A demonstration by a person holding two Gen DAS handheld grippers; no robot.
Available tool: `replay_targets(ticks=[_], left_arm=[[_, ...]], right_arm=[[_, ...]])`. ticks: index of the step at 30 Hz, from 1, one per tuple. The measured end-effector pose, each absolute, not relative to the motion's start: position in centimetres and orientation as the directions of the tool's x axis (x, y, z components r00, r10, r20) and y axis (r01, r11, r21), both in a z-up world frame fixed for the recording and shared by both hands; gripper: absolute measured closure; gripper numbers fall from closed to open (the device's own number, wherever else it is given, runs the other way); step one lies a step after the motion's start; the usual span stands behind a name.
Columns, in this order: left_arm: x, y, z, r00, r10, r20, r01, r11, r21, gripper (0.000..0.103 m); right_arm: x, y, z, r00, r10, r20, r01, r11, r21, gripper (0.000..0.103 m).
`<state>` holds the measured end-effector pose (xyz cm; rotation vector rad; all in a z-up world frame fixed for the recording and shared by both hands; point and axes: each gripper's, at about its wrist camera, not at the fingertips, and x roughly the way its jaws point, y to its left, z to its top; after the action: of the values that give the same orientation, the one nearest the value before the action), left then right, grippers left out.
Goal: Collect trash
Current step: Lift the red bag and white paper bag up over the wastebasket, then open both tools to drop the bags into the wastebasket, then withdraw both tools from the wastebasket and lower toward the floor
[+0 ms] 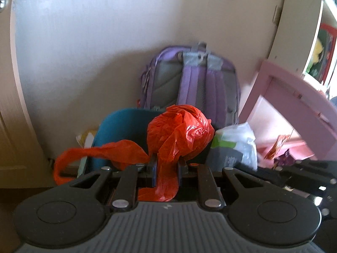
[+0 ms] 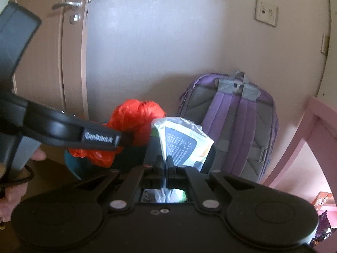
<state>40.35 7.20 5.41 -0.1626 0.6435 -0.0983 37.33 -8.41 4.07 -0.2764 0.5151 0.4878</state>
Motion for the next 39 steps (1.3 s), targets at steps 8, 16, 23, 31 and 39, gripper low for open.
replay_targets(ticks=[8, 16, 23, 31, 39], left_arm=[[41.8, 7.3, 2.9, 0.746, -0.132, -0.652, 0.034, 0.986, -0.161, 0.086], [42.5, 6.9, 1.9, 0.697, -0.139, -0.704, 0.055, 0.988, -0.141, 0.085], [42.0, 6.8, 2.6, 0.716, -0.135, -0.685, 0.045, 0.988, -0.148, 0.029], [40.3, 6.6, 4.7, 0.748, -0.130, -0.651, 0.049, 0.989, -0.142, 0.024], [37.1, 6.3, 7.0, 0.769, -0.117, -0.628, 0.052, 0.991, -0.121, 0.024]], right_arm=[[38.3, -8.0, 2.1, 0.725, 0.374, -0.578, -0.544, 0.826, -0.148, 0.101], [38.2, -8.0, 1.5, 0.714, 0.365, -0.597, -0.547, 0.823, -0.151, 0.091], [38.1, -8.8, 1.8, 0.726, 0.353, -0.590, -0.521, 0.842, -0.138, 0.080], [36.7, -10.4, 3.1, 0.739, 0.359, -0.571, -0.497, 0.862, -0.102, 0.065], [33.8, -11.5, 5.1, 0.756, 0.370, -0.541, -0.499, 0.860, -0.109, 0.057]])
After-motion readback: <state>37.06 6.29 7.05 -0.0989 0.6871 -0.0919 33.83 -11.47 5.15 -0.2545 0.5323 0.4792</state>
